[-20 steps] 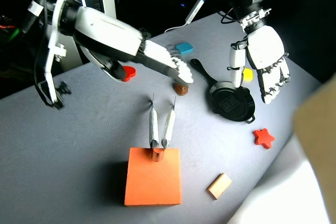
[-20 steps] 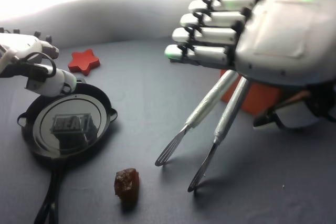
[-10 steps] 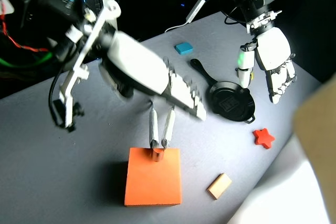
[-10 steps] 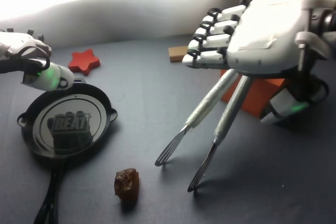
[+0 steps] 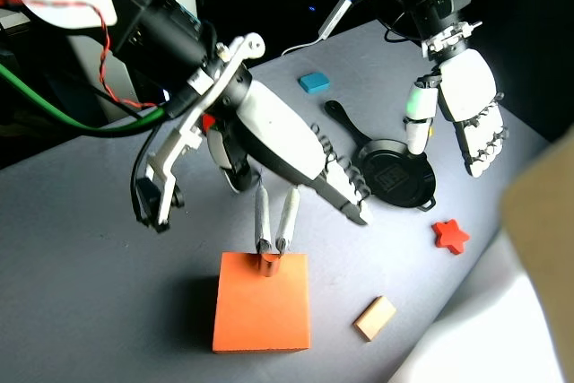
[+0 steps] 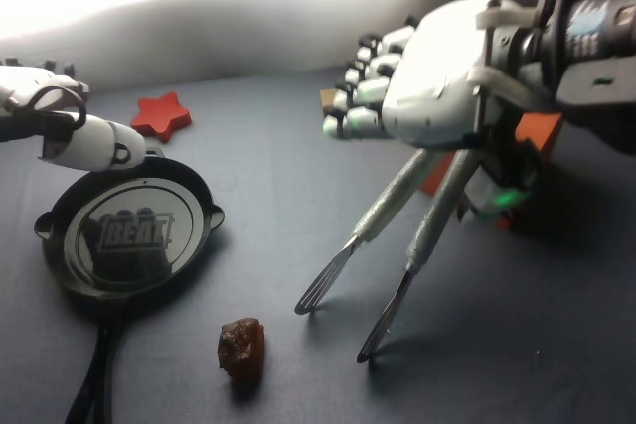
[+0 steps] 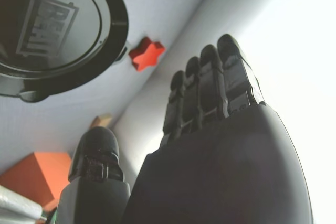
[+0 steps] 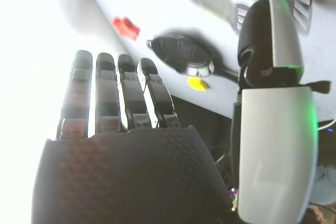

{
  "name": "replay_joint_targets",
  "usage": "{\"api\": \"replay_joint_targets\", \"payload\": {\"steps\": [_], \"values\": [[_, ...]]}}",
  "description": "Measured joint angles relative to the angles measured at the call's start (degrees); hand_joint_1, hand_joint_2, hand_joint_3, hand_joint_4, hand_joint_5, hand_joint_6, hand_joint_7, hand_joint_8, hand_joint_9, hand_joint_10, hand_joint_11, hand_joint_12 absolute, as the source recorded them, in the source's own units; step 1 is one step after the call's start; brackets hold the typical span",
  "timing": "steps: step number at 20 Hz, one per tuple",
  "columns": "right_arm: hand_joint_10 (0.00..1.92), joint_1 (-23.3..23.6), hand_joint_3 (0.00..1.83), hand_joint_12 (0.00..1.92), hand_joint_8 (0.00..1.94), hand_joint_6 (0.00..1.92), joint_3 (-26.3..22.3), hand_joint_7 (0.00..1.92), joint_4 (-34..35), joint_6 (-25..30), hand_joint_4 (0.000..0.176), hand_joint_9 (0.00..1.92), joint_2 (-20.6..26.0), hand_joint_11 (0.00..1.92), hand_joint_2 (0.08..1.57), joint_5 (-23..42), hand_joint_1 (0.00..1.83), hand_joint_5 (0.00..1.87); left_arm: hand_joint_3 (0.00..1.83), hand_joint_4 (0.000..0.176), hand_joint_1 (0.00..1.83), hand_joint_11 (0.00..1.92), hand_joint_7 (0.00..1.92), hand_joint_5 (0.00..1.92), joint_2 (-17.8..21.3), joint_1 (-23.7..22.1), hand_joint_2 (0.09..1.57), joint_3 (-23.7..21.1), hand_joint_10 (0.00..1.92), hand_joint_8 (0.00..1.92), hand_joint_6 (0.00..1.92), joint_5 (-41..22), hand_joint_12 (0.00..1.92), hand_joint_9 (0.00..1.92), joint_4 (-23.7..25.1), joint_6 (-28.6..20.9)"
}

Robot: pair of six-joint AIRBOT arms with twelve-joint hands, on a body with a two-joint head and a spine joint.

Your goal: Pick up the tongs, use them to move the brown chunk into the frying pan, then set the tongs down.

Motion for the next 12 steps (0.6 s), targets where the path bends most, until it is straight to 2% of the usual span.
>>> {"api": "replay_joint_targets", "payload": {"steps": [1,4,6,9,12], "values": [[0.00,-0.6,0.00,0.00,0.00,0.00,0.5,0.00,0.0,0.3,0.000,0.00,-0.6,0.00,0.91,-0.2,0.85,0.00,0.00,0.000,0.00,0.00,0.06,0.01,0.0,0.0,1.24,-0.4,0.00,0.00,0.00,0.0,0.10,0.05,0.0,0.0],[0.00,-1.6,0.00,0.00,0.00,0.00,2.2,0.00,1.7,0.6,0.000,0.00,-2.2,0.00,0.89,-1.0,0.83,0.00,0.00,0.000,0.00,0.00,0.05,0.02,0.0,0.0,1.24,-0.5,0.00,0.00,0.01,0.2,0.09,0.04,-0.1,0.0],[0.00,-2.2,0.00,0.00,0.00,0.00,3.3,0.00,1.6,0.2,0.000,0.00,-3.1,0.00,0.89,-1.4,0.80,0.00,0.00,0.000,0.00,0.00,0.02,0.00,0.0,0.0,1.19,-0.5,0.00,0.00,0.00,0.0,0.04,0.01,-0.2,0.0],[0.00,-3.1,0.00,0.00,0.00,0.00,5.0,0.00,1.8,-0.6,0.000,0.00,-5.2,0.00,0.85,-1.9,0.84,0.00,0.00,0.000,0.00,0.00,0.02,0.01,-0.3,0.0,1.17,0.0,0.01,0.00,0.00,0.3,0.03,0.03,-0.3,0.0],[0.00,-3.4,0.00,0.00,0.00,0.00,5.8,0.00,1.6,-2.0,0.000,0.00,-6.5,0.00,0.89,-1.5,0.82,0.00,0.00,0.000,0.00,0.00,0.00,0.00,-0.7,0.0,1.15,1.1,0.00,0.00,0.00,0.5,0.01,0.01,-0.9,0.5]]}}
